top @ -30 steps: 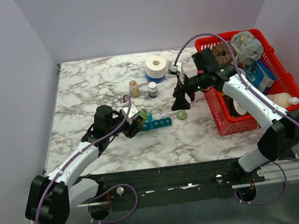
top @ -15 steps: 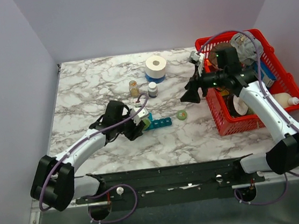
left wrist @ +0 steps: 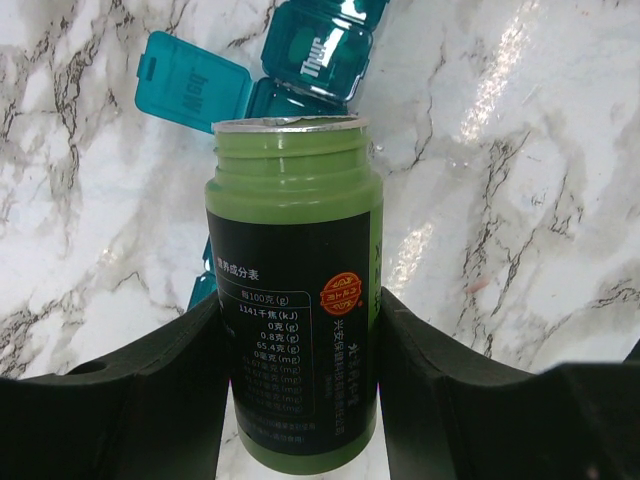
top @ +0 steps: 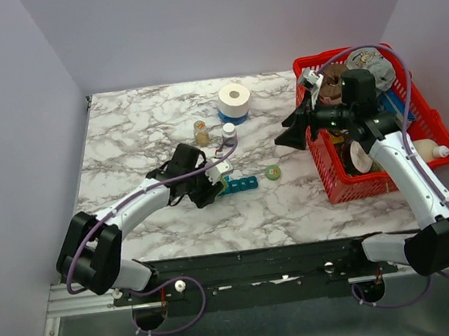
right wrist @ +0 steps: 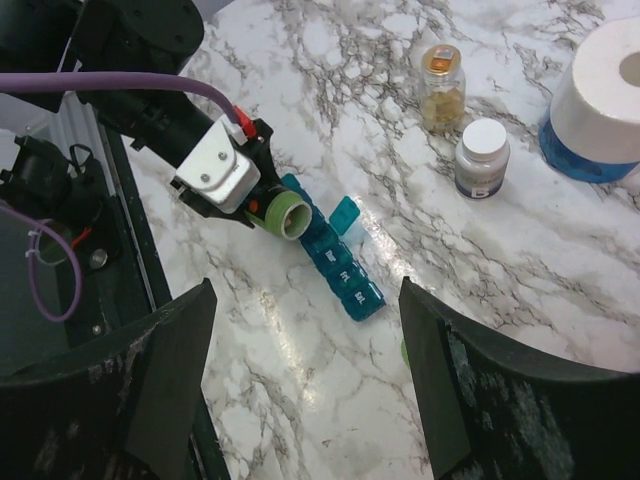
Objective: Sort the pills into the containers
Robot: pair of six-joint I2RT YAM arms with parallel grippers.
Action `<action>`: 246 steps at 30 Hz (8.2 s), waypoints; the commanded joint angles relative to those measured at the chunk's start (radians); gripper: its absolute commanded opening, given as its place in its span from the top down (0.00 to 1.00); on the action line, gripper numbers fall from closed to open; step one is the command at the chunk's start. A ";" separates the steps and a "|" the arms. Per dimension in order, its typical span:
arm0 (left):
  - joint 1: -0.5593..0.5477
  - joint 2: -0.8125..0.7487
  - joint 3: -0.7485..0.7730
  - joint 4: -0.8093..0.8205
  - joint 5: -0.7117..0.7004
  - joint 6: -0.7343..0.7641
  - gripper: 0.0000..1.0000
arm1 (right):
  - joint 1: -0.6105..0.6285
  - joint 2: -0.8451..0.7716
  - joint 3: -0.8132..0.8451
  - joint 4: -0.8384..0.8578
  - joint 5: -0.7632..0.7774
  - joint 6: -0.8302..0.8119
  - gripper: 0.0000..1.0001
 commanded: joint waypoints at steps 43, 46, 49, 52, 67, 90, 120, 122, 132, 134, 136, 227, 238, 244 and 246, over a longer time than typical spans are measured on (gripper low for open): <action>-0.124 0.183 0.257 -0.327 -0.290 0.095 1.00 | -0.032 0.005 -0.025 0.039 -0.104 0.027 0.17; -0.130 0.184 0.268 -0.336 -0.305 0.098 1.00 | -0.034 0.007 -0.025 0.039 -0.108 0.027 0.17; -0.138 0.190 0.279 -0.345 -0.313 0.101 1.00 | -0.035 0.008 -0.025 0.039 -0.111 0.028 0.17; -0.145 0.196 0.289 -0.350 -0.324 0.104 1.00 | -0.035 0.011 -0.025 0.039 -0.111 0.028 0.17; -0.165 0.227 0.325 -0.394 -0.375 0.118 1.00 | -0.043 0.014 -0.027 0.039 -0.125 0.031 0.17; -0.207 0.276 0.392 -0.457 -0.460 0.127 1.00 | -0.051 0.018 -0.028 0.039 -0.142 0.034 0.17; -0.247 0.321 0.424 -0.494 -0.548 0.124 1.00 | -0.067 0.019 -0.028 0.039 -0.165 0.039 0.17; -0.250 0.325 0.431 -0.497 -0.554 0.126 1.00 | -0.069 0.019 -0.030 0.039 -0.168 0.040 0.17; -0.259 0.336 0.446 -0.517 -0.572 0.126 1.00 | -0.074 0.019 -0.030 0.039 -0.176 0.040 0.17; -0.262 0.337 0.452 -0.521 -0.575 0.126 1.00 | -0.075 0.019 -0.030 0.039 -0.176 0.040 0.17; -0.263 0.342 0.457 -0.524 -0.576 0.127 1.00 | -0.077 0.019 -0.030 0.039 -0.177 0.040 0.17; -0.314 0.449 0.573 -0.643 -0.674 0.115 1.00 | -0.124 0.010 -0.036 0.039 -0.234 0.045 0.16; -0.297 0.387 0.468 -0.534 -0.625 0.074 1.00 | -0.127 0.013 -0.039 0.041 -0.229 0.042 0.16; -0.287 0.307 0.345 -0.396 -0.609 0.047 1.00 | -0.126 0.021 -0.039 0.039 -0.231 0.042 0.16; -0.287 0.275 0.310 -0.348 -0.620 0.038 1.00 | -0.127 0.022 -0.040 0.039 -0.231 0.042 0.16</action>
